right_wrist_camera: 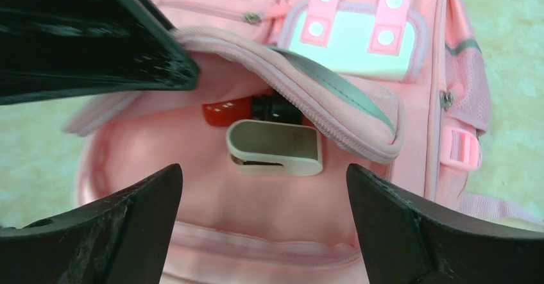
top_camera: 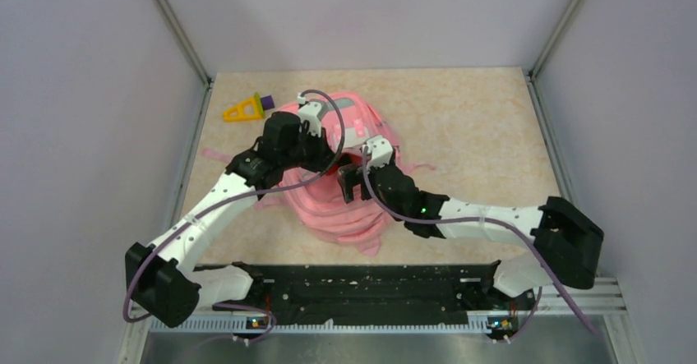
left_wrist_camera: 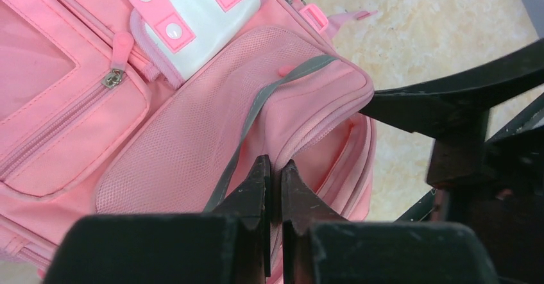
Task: Pack the student bag
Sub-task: Place the stationery in the student bag, then adjust the student bag at the center of the board.
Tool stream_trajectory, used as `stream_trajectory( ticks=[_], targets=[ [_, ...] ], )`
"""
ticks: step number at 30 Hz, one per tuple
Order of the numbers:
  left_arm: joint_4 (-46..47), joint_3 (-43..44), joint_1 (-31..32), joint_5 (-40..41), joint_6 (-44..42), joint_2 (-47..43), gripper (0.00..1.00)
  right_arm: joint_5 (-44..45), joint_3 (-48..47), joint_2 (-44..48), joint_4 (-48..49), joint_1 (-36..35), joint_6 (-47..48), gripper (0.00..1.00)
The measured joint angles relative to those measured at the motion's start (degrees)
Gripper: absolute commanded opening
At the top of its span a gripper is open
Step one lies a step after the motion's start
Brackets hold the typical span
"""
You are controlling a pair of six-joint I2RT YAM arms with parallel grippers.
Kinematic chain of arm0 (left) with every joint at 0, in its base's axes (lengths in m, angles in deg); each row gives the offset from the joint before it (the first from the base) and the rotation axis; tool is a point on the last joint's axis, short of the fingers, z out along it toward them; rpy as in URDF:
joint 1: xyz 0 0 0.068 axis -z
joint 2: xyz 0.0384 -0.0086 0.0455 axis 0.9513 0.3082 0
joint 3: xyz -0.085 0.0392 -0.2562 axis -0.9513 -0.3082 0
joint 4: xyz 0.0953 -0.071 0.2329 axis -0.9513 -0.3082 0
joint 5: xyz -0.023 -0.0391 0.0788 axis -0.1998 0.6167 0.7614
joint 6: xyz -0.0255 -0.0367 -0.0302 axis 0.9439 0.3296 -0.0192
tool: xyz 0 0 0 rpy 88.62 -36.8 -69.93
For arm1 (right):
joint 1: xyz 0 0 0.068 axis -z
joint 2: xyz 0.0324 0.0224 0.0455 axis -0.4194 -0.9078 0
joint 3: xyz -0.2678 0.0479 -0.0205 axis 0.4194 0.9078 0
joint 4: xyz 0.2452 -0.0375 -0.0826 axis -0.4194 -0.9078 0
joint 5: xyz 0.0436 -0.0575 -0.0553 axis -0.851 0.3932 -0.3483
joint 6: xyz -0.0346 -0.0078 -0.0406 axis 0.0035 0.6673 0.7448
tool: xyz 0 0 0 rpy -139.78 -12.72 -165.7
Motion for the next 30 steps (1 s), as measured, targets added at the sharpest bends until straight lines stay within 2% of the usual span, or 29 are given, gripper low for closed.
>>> stream_trajectory(
  ticks=[5, 8, 9, 10, 12, 13, 15, 18, 23, 26, 30],
  targets=[
    [-0.07, 0.0, 0.07, -0.31, -0.26, -0.09, 0.0, -4.72, 0.57, 8.2, -4.59, 0.0, -0.52, 0.98],
    [0.15, 0.0, 0.48, -1.03, -0.98, 0.13, 0.01, -7.76, -0.22, 10.12, -9.11, 1.07, -1.29, 0.98],
    [0.22, 0.0, 0.63, -1.25, -1.16, 0.24, 0.06, -9.29, -0.79, 10.23, -11.23, 2.05, -1.68, 0.98],
    [0.33, 0.0, 0.85, -1.53, -1.36, 0.39, 0.17, -10.4, -1.14, 10.27, -12.83, 3.02, -2.01, 0.98],
    [0.48, 0.0, 1.51, -1.6, -1.92, 0.59, 0.48, -13.46, -1.31, 10.64, -16.61, 5.97, -2.91, 0.98],
    [0.57, 0.0, 1.88, -1.6, -2.29, 0.66, 0.59, -14.71, -1.2, 11.13, -18.36, 7.5, -3.37, 0.98],
    [1.09, -0.02, 2.6, -1.51, -2.86, 0.44, 0.72, -16.98, -0.42, 12.81, -20.7, 10.29, -4.17, 0.98],
    [3.02, -1.64, 3.28, 0.17, -3.06, -2.21, 0.85, -19.67, 1.88, 17.03, -22.8, 13.14, -5.27, 0.98],
    [1.97, -9.03, 3.21, 5.4, -1.66, -15.26, 0.93, -22.16, 4.15, 21.66, -25.07, 14.05, -6.69, 0.99],
    [0.39, -12.94, 3.21, 9.75, 0.7, -22.71, 0.93, -22.58, 5.29, 22.71, -25.2, 14.14, -8.09, 0.99],
    [-1.73, -19.17, 3.21, 16.0, 5.27, -28.0, 0.93, -22.58, 8.33, 22.88, -24.24, 14.14, -11.76, 0.97]
  ],
)
